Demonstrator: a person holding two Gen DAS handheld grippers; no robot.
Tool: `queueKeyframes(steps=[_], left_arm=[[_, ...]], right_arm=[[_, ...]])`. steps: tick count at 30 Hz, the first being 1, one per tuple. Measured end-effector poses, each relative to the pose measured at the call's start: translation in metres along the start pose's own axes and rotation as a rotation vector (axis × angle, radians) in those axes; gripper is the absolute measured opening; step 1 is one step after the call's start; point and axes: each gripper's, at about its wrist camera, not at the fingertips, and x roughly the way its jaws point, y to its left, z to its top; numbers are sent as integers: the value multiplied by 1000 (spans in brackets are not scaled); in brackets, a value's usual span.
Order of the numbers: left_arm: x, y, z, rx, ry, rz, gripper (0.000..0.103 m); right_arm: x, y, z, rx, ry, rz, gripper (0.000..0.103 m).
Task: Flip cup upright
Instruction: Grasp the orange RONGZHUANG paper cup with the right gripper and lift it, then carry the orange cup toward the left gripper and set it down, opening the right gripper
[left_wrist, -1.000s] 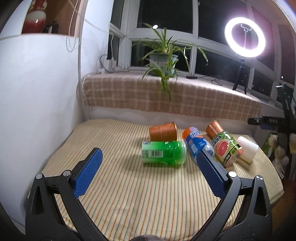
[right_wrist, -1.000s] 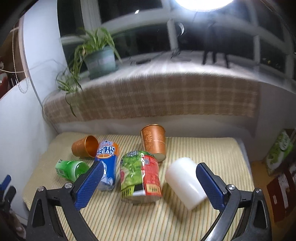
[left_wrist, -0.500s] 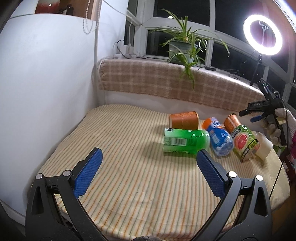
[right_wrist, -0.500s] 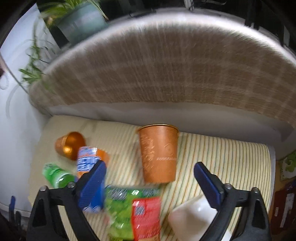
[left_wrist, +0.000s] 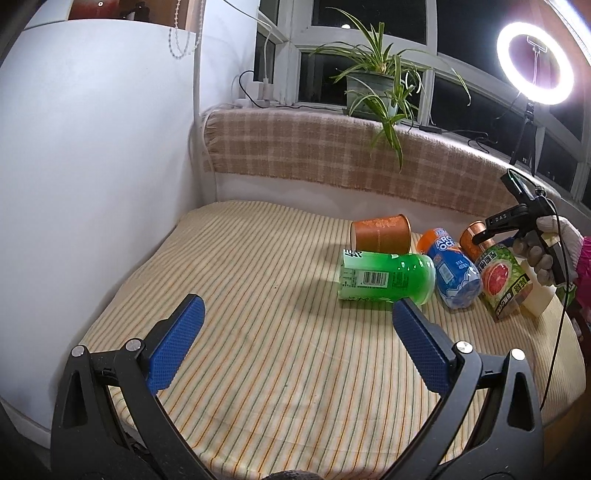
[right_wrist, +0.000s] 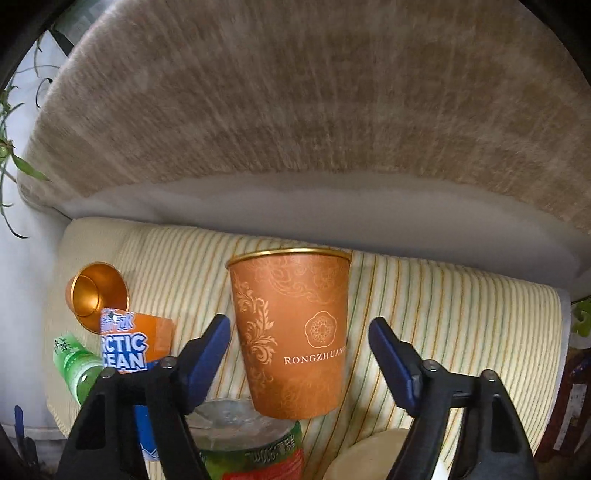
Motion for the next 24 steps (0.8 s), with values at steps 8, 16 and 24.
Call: queueKeyframes(steps=[8, 16, 24], left_arm=[[1, -3, 2, 6, -1, 1, 103], [-6, -5, 3, 15, -14, -7, 103], [-22, -7, 1, 25, -37, -24, 103]], right_arm=[[0, 3, 1, 6, -13, 16, 64], [-44, -5, -3, -9, -98, 9, 64], [-103, -1, -17, -23, -231, 6, 64]])
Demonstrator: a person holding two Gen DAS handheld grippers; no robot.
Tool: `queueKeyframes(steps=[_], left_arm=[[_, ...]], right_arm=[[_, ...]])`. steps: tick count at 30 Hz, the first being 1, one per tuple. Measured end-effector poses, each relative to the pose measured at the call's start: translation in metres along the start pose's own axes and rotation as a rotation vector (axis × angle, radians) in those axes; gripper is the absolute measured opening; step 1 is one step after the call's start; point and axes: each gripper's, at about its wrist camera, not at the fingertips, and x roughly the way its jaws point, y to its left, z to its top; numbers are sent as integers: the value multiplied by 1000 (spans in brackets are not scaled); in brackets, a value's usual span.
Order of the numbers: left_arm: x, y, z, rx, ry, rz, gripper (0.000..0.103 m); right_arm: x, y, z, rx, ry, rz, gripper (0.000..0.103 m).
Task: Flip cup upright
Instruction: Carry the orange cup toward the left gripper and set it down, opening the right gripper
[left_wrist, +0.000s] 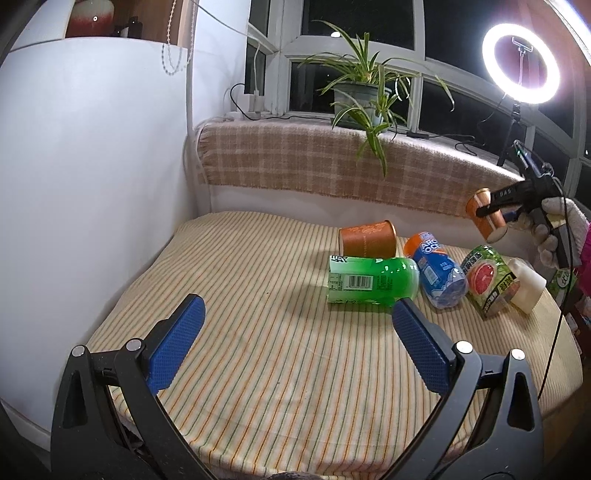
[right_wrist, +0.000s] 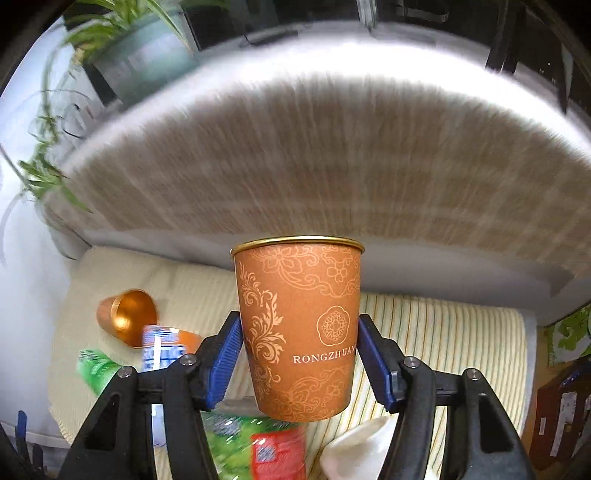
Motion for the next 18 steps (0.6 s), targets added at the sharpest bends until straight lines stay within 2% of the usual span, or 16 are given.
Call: queueKeyframes(steps=[8, 11, 18], left_arm=[[-12, -8, 0, 1, -25, -51, 103], [-14, -12, -2, 4, -26, -74, 103], [-14, -20, -5, 11, -14, -107, 103]], right_arm=[[-61, 29, -44, 4, -86, 115, 64], [-70, 46, -67, 0, -100, 142, 64], [-71, 65, -124, 43, -71, 224, 64]])
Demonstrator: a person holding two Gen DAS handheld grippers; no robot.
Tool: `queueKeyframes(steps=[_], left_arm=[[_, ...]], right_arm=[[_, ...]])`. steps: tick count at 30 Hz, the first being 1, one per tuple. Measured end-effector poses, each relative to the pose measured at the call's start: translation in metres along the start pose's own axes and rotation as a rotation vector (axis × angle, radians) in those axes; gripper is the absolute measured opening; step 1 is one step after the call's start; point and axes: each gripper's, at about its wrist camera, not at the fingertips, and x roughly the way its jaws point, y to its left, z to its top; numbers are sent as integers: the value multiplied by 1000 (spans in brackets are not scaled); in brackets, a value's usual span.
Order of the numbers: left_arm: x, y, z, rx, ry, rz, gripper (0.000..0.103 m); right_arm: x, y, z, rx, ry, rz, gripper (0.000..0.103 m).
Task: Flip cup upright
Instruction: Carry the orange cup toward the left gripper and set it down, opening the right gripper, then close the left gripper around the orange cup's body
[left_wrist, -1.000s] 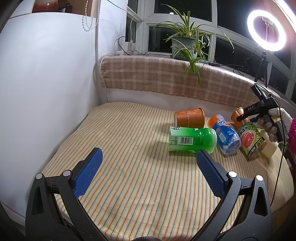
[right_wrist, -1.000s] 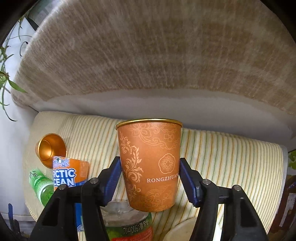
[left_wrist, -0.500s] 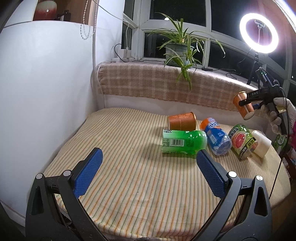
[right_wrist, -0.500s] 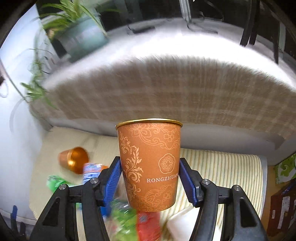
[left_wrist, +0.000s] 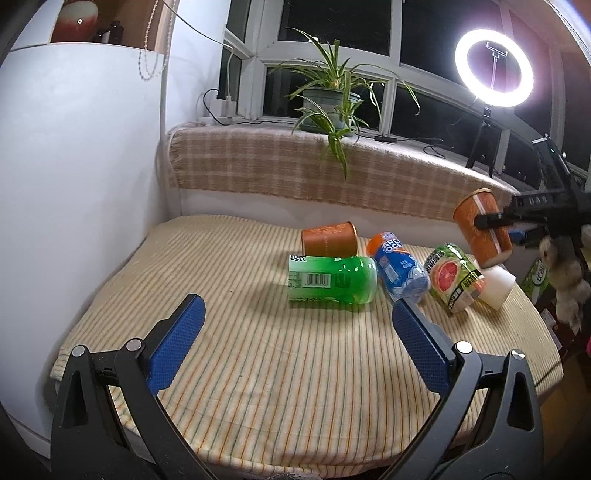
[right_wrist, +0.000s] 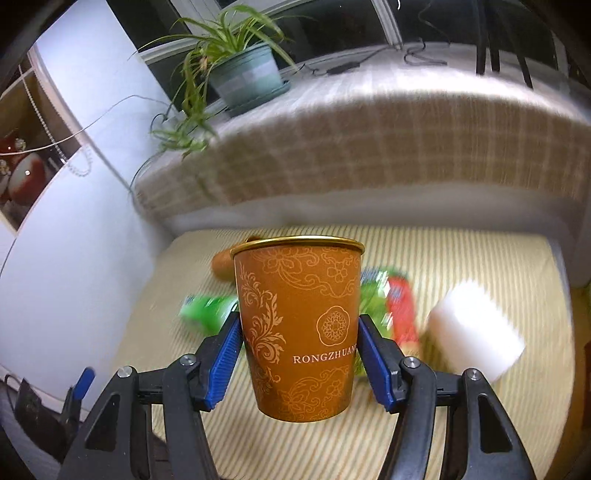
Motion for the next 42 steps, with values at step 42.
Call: queueKeyframes(steps=[42], left_arm=[[63, -34, -1, -140, 341, -428, 97]], right_arm=[[-9, -19, -131, 162, -24, -12, 83]])
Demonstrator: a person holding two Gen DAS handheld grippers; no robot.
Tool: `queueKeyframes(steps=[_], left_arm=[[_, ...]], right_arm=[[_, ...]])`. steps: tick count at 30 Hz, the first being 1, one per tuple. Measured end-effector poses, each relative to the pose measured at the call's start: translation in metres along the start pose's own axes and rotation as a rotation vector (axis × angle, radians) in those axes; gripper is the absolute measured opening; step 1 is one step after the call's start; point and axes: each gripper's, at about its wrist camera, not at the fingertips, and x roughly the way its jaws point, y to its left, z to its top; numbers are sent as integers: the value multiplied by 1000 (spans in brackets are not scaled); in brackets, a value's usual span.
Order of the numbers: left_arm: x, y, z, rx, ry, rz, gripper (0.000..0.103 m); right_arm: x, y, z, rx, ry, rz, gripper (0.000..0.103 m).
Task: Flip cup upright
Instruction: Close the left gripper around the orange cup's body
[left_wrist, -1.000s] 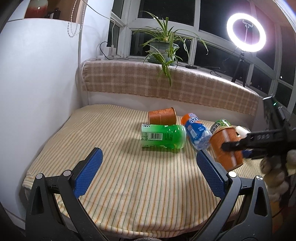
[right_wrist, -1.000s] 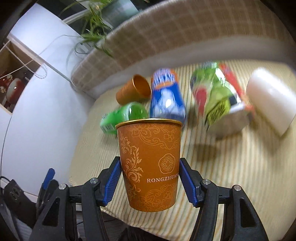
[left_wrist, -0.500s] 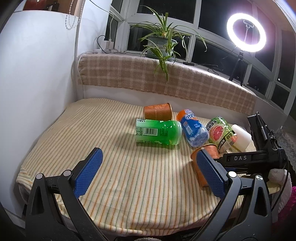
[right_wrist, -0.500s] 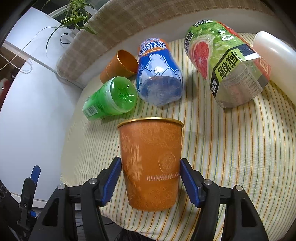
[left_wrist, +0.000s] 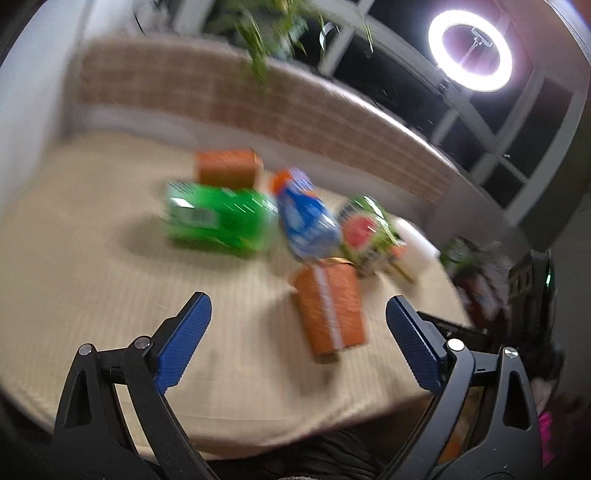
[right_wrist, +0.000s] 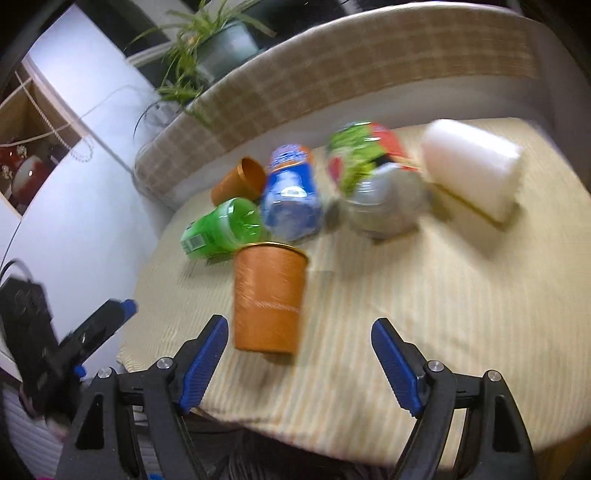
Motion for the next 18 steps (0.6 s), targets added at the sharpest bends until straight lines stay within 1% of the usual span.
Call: queueKeyframes(steps=[2, 4, 5, 8, 11, 18], left_arm=[[17, -1, 4, -41, 66, -72, 93], [34, 2, 7, -99, 129, -132, 85], [43, 4, 8, -127, 157, -156, 83], [63, 9, 12, -195, 219, -213, 83], [77, 14, 13, -234, 257, -236, 83], [107, 17, 14, -256, 297, -226, 82]], right_arm=[[-12, -13, -7, 35, -10, -12, 83], [-21, -22, -12, 61, -17, -17, 83], [-25, -25, -14, 69, -22, -19, 83], [-36, -30, -19, 81, -39, -33, 83], [-41, -35, -23, 92, -47, -40, 83], [-43, -37, -27, 102, -41, -36, 83]])
